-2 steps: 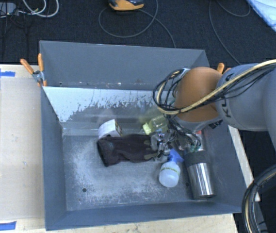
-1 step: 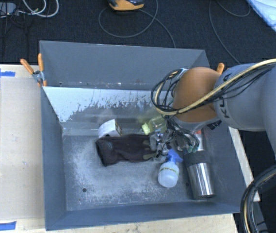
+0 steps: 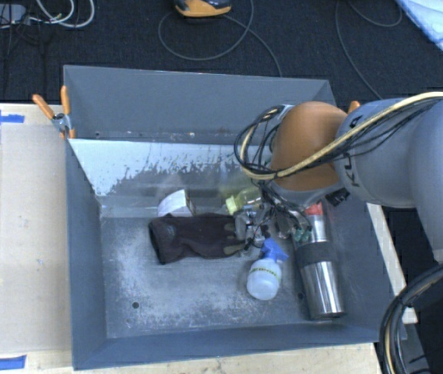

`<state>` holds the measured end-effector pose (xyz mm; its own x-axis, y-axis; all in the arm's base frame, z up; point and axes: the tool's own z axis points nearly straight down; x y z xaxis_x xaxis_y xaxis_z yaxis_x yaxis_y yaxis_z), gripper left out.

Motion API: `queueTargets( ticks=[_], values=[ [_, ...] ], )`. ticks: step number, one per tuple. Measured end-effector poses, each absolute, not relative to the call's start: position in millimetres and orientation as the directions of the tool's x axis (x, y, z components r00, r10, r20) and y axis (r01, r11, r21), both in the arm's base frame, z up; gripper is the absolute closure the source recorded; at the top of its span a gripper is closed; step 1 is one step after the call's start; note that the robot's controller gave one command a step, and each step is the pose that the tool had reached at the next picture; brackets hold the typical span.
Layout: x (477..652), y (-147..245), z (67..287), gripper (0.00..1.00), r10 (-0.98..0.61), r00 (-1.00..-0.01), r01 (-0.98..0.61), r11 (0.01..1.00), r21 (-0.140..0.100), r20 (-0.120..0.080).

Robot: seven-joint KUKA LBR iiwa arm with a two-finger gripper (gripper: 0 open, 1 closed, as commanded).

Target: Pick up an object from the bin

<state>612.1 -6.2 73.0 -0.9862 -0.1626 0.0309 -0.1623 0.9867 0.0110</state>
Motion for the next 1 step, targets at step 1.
queueTargets(
  ticks=[1],
  values=[
    [610.4, 8.4, 70.2, 1.00, -0.087, -0.996, -0.087, 0.996, 0.005, 0.030]
  ],
)
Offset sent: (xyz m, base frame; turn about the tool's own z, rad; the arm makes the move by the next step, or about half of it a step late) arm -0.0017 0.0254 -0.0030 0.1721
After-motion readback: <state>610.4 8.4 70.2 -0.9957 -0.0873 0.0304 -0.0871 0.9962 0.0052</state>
